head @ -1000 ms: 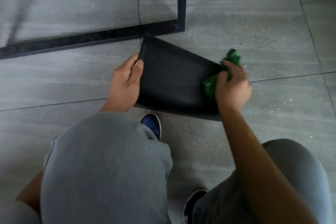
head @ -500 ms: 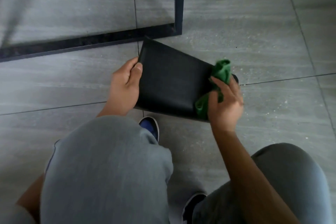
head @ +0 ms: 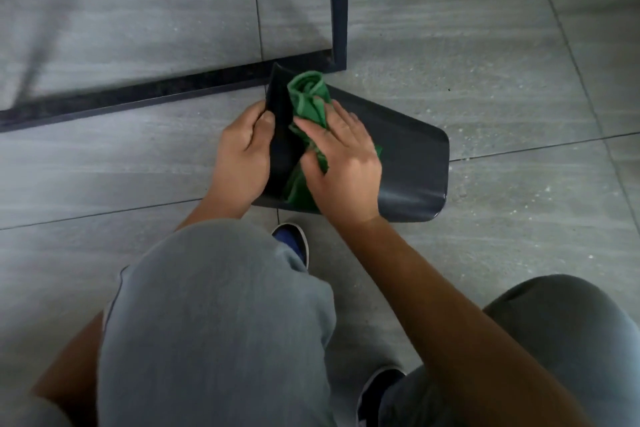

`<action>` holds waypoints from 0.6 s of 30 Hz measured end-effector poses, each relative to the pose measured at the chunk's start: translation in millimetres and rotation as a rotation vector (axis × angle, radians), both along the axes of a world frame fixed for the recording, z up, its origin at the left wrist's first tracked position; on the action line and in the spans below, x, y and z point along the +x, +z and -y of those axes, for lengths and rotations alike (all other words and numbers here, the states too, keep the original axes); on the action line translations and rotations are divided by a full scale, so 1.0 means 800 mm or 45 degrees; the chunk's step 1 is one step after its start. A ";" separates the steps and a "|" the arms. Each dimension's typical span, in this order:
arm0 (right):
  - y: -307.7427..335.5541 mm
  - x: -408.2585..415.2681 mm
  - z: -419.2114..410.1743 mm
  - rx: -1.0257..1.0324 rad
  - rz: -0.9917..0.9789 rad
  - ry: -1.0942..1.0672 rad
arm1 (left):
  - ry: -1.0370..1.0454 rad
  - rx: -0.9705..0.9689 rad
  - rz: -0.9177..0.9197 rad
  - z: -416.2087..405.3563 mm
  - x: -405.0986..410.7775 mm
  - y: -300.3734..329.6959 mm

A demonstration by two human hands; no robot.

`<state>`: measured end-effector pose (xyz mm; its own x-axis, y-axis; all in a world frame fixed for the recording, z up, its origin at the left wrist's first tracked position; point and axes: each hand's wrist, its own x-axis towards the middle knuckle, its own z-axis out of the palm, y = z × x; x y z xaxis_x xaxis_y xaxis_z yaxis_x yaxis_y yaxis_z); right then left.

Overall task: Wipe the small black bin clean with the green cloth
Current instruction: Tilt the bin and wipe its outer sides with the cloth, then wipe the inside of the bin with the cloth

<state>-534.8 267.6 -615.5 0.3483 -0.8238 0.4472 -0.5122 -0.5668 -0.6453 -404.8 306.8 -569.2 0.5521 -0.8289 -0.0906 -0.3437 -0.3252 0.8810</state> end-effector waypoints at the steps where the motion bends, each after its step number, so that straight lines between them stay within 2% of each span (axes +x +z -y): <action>1: -0.013 -0.023 0.005 0.019 -0.025 -0.035 | 0.000 0.002 -0.011 0.000 0.001 0.001; 4: -0.059 -0.131 0.031 0.273 -0.165 -0.425 | -0.006 0.046 0.013 0.005 0.003 0.002; 7: -0.068 -0.202 0.048 0.759 -0.270 -0.809 | -0.040 0.065 0.037 0.006 0.004 -0.001; 9: -0.073 -0.210 0.044 0.925 -0.234 -0.872 | -0.059 0.075 0.064 0.007 0.007 0.001; 15: -0.032 -0.200 0.059 0.864 -0.073 -0.903 | -0.172 0.083 0.186 0.023 0.024 0.024; 18: 0.021 -0.187 0.073 0.744 -0.067 -0.737 | -0.277 0.127 0.211 0.037 0.018 0.047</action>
